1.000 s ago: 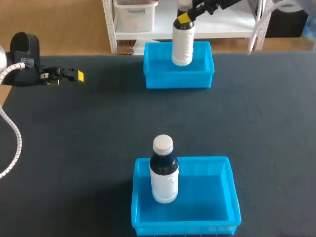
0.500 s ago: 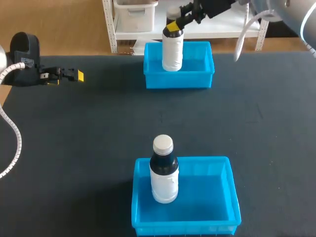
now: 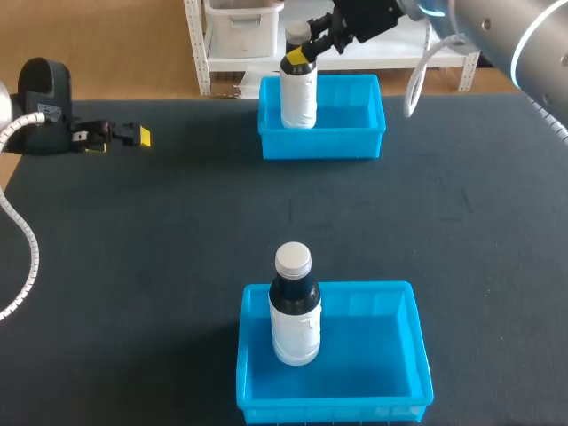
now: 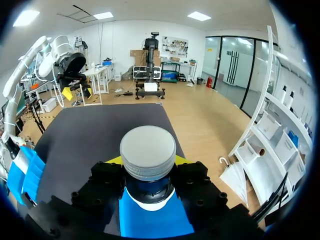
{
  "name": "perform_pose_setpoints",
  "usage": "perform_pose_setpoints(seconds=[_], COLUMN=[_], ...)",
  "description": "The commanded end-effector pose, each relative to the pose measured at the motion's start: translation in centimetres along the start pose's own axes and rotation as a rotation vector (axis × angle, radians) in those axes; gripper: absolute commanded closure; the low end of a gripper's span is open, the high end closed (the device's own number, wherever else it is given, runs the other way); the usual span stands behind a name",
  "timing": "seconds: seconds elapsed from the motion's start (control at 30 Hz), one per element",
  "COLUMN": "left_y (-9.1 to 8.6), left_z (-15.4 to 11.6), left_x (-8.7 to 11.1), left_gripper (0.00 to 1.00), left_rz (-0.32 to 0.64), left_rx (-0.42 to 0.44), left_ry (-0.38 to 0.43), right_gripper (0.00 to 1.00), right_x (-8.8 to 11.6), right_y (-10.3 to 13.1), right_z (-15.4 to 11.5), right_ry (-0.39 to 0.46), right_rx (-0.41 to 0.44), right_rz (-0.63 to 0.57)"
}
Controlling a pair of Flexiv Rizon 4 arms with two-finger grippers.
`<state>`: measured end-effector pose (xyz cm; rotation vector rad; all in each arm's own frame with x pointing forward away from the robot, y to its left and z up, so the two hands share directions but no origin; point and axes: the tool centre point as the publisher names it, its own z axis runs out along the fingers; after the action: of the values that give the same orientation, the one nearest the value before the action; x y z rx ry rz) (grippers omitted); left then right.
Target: Pick up the bottle, and place it in the far bin if it is heavy, or in the near bin if it is light.
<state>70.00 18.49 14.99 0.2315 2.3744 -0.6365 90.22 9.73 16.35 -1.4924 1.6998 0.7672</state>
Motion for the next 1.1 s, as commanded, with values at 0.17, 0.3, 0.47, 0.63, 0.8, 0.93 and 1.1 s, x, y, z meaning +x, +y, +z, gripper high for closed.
perform_pose_setpoints(seconds=[0.17,0.3,0.47,0.63,0.8,0.93,1.1], left_y=[0.0,0.0,0.0,0.0,0.0,0.0,0.0], left_z=[0.0,0.0,0.0,0.0,0.0,0.0,0.0], left_x=[0.0,0.0,0.0,0.0,0.0,0.0,0.0], left_gripper=[0.00,0.00,0.00,0.00,0.00,0.00,0.00], left_rz=[0.000,0.000,0.000,0.000,0.000,0.000,0.000], left_rx=[0.000,0.000,0.000,0.000,0.000,0.000,0.000], left_ry=[0.000,0.000,0.000,0.000,0.000,0.000,0.000], right_gripper=[1.00,1.00,1.00,1.00,1.00,0.90,0.56], right_x=[-0.2,0.0,0.3,0.6,1.1,1.6,1.9], right_y=[-1.4,-1.5,-1.6,-1.8,-1.8,-1.8,-1.8], right_z=[1.3,1.6,1.8,2.0,2.4,2.5,2.6], right_ry=[0.010,0.012,0.012,-0.001,-0.003,-0.001,0.002], right_rx=[-0.227,-0.232,-0.237,-0.249,-0.253,-0.258,-0.263], right_rz=[-0.010,-0.011,-0.011,-0.006,-0.001,0.006,0.014])
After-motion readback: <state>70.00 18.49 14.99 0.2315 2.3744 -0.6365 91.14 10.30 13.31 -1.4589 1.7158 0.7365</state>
